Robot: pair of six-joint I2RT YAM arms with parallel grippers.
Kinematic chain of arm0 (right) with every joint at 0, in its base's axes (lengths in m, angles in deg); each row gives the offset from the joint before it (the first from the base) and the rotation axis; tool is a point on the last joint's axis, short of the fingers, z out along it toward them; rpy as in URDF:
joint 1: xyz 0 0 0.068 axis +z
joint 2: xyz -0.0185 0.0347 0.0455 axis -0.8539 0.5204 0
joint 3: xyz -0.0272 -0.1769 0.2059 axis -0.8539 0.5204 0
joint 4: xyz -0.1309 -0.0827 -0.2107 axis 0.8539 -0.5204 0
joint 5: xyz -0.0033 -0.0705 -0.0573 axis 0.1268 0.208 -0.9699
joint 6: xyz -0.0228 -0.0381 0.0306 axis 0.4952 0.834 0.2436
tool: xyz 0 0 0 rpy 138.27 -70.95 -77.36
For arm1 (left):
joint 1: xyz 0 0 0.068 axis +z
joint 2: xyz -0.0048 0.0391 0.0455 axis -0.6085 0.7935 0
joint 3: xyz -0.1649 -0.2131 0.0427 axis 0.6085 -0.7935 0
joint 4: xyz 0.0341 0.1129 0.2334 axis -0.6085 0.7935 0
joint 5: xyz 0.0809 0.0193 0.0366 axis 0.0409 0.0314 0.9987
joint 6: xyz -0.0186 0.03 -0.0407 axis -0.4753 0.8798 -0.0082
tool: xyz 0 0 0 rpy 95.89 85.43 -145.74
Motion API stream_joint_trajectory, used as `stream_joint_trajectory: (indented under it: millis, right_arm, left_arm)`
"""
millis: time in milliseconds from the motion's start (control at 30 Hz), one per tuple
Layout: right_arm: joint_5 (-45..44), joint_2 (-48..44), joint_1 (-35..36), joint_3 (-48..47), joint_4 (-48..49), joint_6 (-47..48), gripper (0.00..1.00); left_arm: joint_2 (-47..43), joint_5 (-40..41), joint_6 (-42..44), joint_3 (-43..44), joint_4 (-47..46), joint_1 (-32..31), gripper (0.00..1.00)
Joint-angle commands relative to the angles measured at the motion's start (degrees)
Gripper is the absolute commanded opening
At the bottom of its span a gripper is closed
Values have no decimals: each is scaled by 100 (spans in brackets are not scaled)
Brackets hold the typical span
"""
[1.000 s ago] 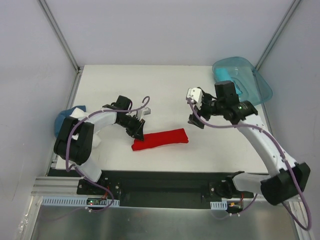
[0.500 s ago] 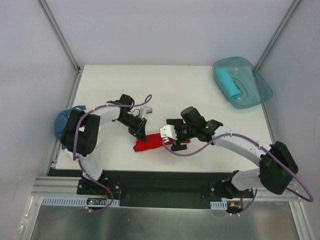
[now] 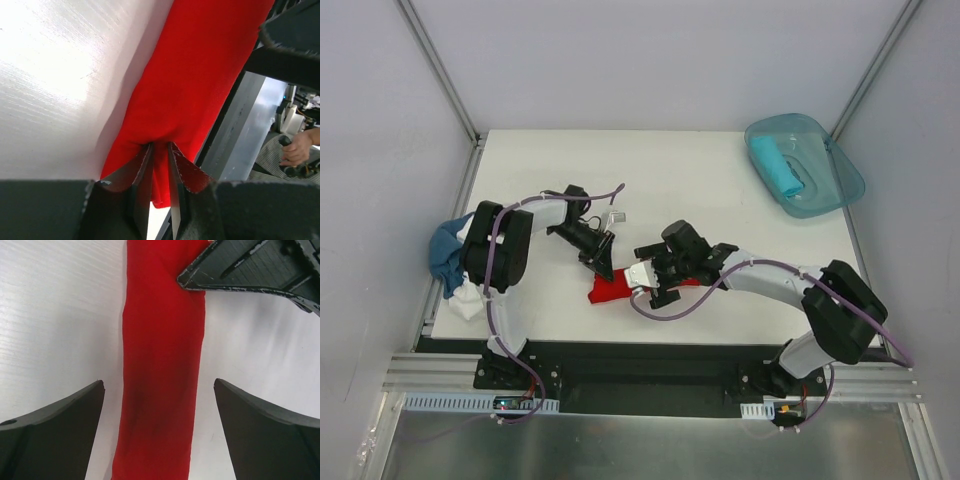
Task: Roll the t-shirts
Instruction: Roll the T-shirt to the center of the board, then pick up the T-shirt from the center of the board.
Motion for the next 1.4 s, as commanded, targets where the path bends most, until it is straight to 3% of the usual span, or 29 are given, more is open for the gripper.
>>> stream_joint_trajectory:
  millis: [0, 333, 767, 1067, 1133, 1367]
  right_arm:
    - [357, 91, 67, -59, 110, 576, 94]
    - [-292, 346, 313, 337, 769, 1131, 79]
    - [-882, 1127, 427, 215, 744, 1176, 66]
    - [-785, 1735, 366, -418, -478, 1281, 10]
    - [-716, 1753, 313, -673, -915, 1264, 0]
    - [-592, 1331, -3, -2201, -2367, 438, 1]
  left_arm:
    - [350, 342, 210, 142, 145, 5, 18]
    - [561, 228, 219, 318, 312, 49, 18]
    - [702, 61, 245, 415, 461, 163, 18]
    - [439, -1, 325, 503, 549, 339, 19]
    - [89, 26, 272, 555, 549, 506, 26]
    - [-1432, 527, 105, 1213, 461, 875, 34]
